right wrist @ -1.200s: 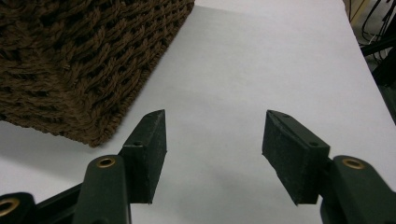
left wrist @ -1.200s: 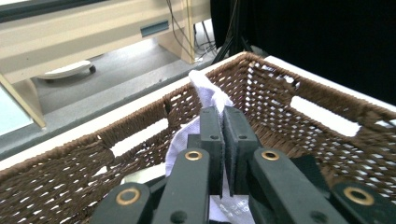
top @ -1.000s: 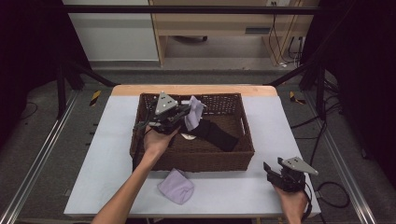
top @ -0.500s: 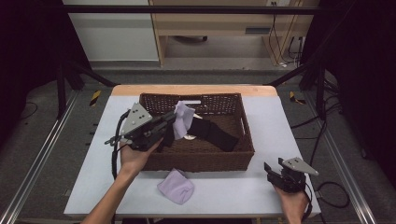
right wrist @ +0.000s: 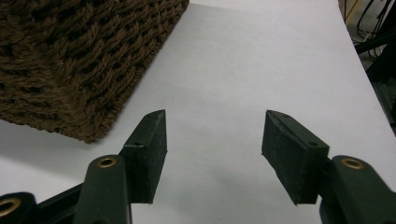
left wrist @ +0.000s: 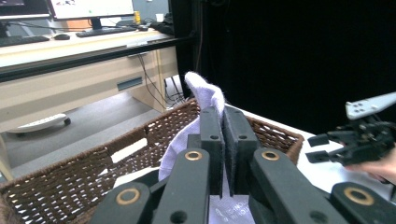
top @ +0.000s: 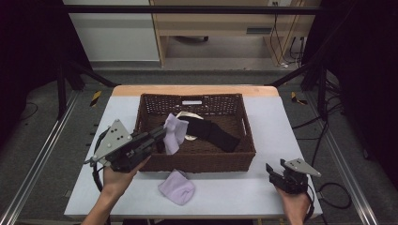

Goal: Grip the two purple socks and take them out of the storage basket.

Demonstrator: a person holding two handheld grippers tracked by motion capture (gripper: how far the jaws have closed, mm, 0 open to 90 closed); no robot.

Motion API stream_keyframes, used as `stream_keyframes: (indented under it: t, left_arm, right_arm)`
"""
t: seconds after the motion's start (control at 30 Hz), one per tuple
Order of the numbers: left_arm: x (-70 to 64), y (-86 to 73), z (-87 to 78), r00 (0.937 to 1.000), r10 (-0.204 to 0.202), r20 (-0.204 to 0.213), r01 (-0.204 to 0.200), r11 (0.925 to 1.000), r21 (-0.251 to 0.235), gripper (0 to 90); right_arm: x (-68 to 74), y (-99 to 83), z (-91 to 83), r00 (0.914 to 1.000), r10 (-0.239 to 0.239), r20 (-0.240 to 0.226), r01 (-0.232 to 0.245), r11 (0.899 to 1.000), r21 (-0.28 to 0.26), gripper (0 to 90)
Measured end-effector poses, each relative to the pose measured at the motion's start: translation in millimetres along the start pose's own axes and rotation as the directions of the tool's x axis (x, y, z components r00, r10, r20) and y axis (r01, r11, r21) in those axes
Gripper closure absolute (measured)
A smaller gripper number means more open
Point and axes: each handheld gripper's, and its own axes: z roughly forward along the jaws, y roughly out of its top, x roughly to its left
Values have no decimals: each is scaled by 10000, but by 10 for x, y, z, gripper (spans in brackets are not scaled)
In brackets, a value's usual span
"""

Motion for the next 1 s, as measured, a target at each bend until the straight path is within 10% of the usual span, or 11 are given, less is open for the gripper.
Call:
stream_keyframes:
  t: [0.47, 1.0]
  left_arm:
    - [-289, -388, -192, 9967, -4, 813, -62, 9968, 799, 862]
    - [-471, -976, 288, 9878, -582, 1445, 175, 9630, 2688, 862]
  right_arm:
    - [0, -9, -6, 10000, -17, 6, 17, 10000, 22, 406]
    - [12, -12, 1, 10000, -33, -46, 33, 9999, 105, 406]
